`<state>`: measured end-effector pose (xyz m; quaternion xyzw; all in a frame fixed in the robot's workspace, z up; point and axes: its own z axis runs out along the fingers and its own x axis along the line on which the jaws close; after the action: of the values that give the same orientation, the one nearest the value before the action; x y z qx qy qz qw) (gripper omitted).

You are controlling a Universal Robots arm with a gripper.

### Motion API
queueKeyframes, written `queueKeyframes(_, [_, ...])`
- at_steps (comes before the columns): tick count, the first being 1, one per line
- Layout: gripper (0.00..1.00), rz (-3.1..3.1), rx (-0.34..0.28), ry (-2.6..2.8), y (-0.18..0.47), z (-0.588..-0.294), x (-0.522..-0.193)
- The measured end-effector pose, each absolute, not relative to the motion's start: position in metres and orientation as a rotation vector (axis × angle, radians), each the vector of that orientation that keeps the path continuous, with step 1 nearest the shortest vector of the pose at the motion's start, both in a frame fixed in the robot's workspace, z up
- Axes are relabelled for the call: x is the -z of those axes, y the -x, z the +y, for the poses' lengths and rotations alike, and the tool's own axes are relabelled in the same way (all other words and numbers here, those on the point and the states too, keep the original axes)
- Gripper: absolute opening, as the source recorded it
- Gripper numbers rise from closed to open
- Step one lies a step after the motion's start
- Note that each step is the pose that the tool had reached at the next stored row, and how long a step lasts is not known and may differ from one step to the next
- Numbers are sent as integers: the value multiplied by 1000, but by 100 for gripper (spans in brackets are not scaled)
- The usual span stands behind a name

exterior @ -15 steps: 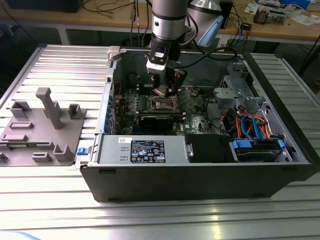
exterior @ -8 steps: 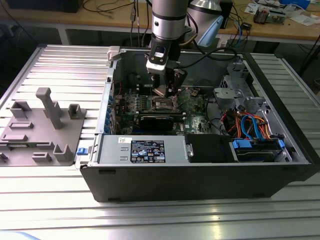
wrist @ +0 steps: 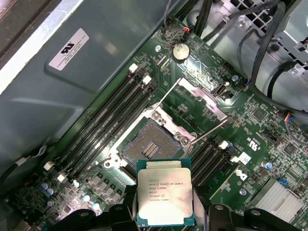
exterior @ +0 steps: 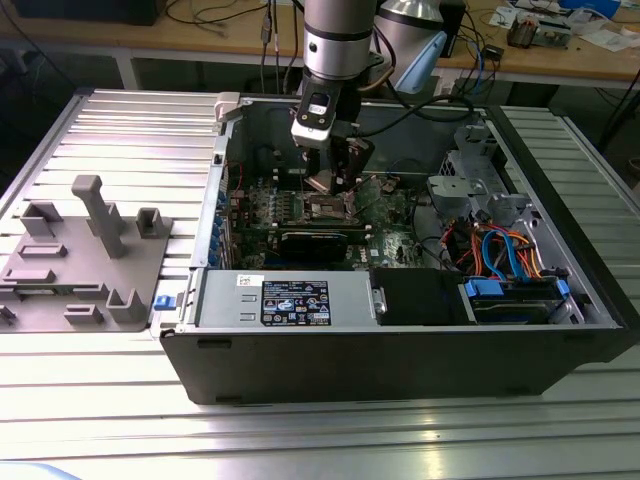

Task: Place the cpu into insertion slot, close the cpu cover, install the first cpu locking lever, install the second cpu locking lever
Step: 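Place the cpu into insertion slot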

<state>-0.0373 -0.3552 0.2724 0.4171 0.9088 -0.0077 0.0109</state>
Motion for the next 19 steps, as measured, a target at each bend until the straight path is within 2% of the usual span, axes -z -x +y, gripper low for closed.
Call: queueKeyframes(19, [55,2825,24,-1324,37,-355,-272])
